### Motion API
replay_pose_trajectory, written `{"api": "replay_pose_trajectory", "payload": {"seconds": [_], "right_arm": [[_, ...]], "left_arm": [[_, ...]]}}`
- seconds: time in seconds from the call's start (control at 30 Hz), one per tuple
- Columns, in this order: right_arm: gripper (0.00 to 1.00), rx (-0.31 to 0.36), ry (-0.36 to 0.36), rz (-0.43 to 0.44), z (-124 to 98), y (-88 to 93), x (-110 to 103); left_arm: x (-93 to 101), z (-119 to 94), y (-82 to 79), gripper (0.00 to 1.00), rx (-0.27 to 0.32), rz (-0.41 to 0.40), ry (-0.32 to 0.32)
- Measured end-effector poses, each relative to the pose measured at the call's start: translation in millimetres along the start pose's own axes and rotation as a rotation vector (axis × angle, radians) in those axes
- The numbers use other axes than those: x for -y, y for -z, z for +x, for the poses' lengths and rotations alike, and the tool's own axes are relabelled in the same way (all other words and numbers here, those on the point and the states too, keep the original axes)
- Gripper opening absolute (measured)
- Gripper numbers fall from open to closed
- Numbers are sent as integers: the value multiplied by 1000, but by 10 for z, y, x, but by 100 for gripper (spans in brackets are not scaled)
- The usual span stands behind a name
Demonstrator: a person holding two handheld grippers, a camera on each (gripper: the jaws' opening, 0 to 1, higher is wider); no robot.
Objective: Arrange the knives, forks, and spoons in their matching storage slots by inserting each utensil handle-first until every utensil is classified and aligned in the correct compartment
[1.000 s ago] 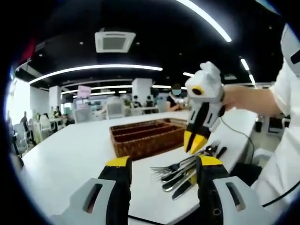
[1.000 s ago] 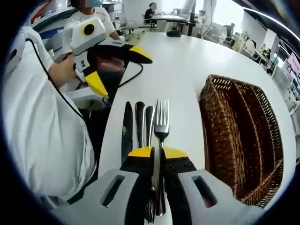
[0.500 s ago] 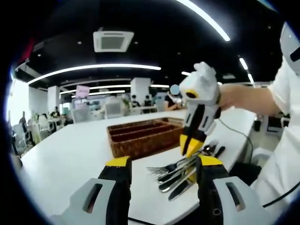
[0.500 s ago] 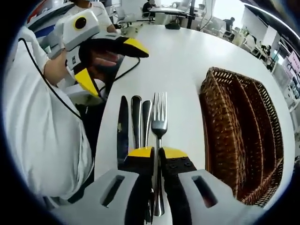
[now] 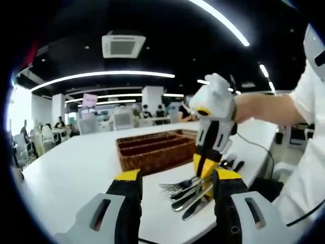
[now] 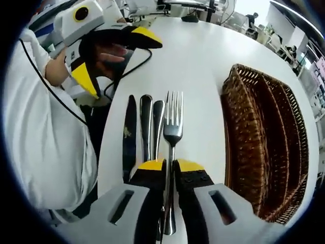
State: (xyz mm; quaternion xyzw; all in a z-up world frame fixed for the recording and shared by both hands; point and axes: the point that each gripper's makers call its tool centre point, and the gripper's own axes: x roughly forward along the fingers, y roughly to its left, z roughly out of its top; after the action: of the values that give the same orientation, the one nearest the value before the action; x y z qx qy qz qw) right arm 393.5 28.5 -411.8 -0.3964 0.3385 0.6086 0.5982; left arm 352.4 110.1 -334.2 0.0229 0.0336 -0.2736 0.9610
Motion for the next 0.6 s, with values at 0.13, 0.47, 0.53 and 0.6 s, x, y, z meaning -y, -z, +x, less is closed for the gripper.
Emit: {"api": "replay_pose_trajectory", "payload": {"seconds": [0.13,0.47,0.53,0.6], "right_arm": [[6,6,3,-3,9,-13,22],[4,13,-8,-28,8,-23,39],[3,18,-12,-30,3,-35,46],[3,22,-9,-30,0,-52,67]], "left_arm": [[-4,-15,0,56,-2,3,2],[0,-18,-3,56,-5,5,1],[4,-16,-7,56,-4,5,2],[3,-15,-12,56,-4,6,2]]}}
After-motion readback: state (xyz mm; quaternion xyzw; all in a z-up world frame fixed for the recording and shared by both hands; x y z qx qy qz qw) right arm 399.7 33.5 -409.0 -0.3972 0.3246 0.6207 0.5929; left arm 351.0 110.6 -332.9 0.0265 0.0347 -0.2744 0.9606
